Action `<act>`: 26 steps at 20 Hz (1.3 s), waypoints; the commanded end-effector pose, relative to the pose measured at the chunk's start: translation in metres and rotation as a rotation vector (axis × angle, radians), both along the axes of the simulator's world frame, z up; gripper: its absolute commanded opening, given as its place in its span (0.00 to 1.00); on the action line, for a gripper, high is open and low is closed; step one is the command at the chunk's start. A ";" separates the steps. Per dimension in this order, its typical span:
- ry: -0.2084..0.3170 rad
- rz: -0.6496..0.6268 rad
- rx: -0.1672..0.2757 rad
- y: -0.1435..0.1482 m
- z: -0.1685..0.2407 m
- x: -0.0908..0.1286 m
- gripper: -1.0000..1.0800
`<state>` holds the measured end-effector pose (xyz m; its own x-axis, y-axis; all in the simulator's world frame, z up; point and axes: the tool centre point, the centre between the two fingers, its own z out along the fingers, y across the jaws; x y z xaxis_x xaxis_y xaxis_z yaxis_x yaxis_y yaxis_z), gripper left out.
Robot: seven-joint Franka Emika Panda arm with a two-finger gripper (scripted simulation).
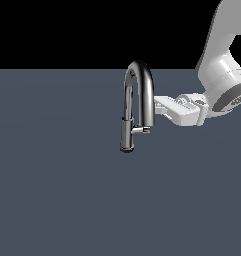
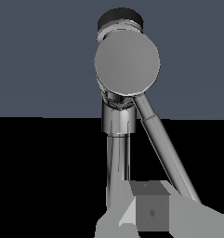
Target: Turn on the faucet by rotating a designated handle.
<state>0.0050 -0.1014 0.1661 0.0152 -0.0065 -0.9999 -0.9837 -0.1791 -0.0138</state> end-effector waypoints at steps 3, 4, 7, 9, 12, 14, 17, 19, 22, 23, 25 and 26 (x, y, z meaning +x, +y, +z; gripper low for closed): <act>0.000 0.001 0.001 -0.001 -0.001 -0.005 0.00; 0.000 0.002 0.002 -0.001 -0.003 -0.008 0.00; 0.001 0.004 0.003 -0.002 -0.010 -0.018 0.00; 0.001 0.005 0.004 -0.003 -0.015 -0.025 0.00; 0.002 0.007 0.005 -0.004 -0.022 -0.035 0.00; 0.002 0.009 0.006 -0.005 -0.026 -0.042 0.00; 0.003 0.011 0.008 -0.006 -0.034 -0.053 0.00; 0.003 0.012 0.008 -0.006 -0.036 -0.057 0.00; -0.015 0.003 -0.001 -0.011 -0.039 -0.050 0.00; -0.013 0.004 0.000 -0.010 -0.046 -0.052 0.00; -0.009 0.006 0.002 -0.010 -0.058 -0.054 0.00; -0.008 0.007 0.003 -0.009 -0.065 -0.056 0.00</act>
